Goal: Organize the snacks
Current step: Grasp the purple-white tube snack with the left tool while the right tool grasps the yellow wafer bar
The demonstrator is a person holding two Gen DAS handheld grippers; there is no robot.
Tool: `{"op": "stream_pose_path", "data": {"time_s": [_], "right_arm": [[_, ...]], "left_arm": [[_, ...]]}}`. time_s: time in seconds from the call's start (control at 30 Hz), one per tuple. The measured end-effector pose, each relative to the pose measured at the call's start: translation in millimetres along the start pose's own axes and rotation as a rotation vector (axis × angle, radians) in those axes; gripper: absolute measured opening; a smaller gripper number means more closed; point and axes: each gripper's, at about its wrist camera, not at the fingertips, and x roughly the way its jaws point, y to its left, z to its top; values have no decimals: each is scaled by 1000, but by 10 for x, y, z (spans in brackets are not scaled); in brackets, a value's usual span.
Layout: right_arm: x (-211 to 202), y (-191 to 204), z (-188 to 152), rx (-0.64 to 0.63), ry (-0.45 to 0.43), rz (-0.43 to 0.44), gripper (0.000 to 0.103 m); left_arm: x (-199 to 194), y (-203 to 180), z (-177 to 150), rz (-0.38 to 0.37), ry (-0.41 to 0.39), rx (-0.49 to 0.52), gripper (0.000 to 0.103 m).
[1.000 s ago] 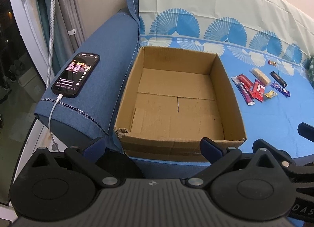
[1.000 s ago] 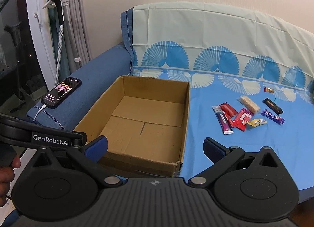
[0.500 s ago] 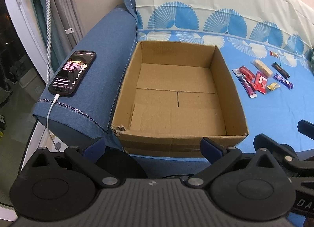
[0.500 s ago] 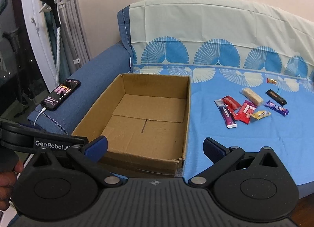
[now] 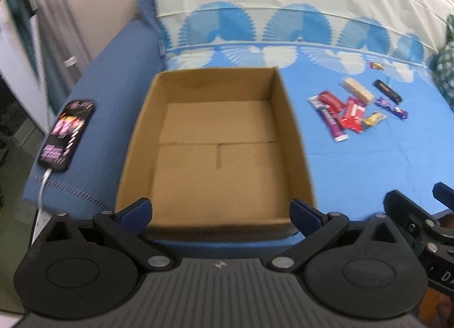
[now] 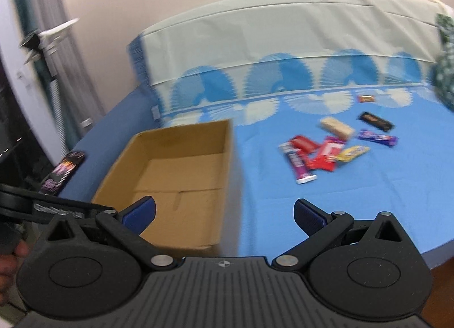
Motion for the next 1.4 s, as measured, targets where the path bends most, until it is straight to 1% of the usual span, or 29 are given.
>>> {"op": "stream_pose_path", "data": {"time_s": [0.1,0.13,0.2,0.27,0.37,0.47,0.5,0.57,0.6,0.73,0.9,1.0,1.07,1.2,1.27,1.33,1.4], "right_arm": [[3,-379,44,40,-19,-81,103],[2,-514,54,57,-26,-110,103],[20,-786,71,89,-34,-162,103],[67,-1068,106,126,-39,-215,103],[199,-1473,177,187,-30,-263,103],[438,-1827,276,240,-8,-299,103],[539,-1943,306,253,4,-305,103],[792,-2145,387,284,30,-321,103],[929,-2249,420,300,44,-325,103],[1526,-2559,553,354,89,-344,103],[2285,-2797,692,360,122,-342,103],[2725,-2884,760,381,160,-324,103],[3013,-2908,790,382,180,-314,103],[3520,-2853,756,297,241,-337,103],[3685,-2856,663,261,291,-368,103],[3698,-2762,588,163,260,-391,103],[3706,-2689,530,82,256,-401,103]], "left_arm": [[45,-296,226,-76,-17,40,103],[71,-424,321,-119,-16,55,103],[143,-666,486,-169,-11,70,103],[266,-916,636,-197,2,77,103],[577,-1268,869,-216,39,74,103],[1056,-1608,1093,-236,84,84,103],[1244,-1718,1151,-232,104,98,103],[1624,-1895,1251,-206,172,108,103],[1797,-1966,1288,-208,198,102,103],[2502,-2215,1432,-180,277,82,103],[3233,-2396,1578,-129,349,76,103],[3537,-2408,1603,-102,380,87,103],[3689,-2381,1622,-86,386,90,103],[3953,-2203,1694,-54,394,49,103],[4062,-2085,1728,-108,413,-2,103],[4105,-2046,1765,-115,406,-22,103],[4122,-2061,1765,-109,387,1,103]]}}
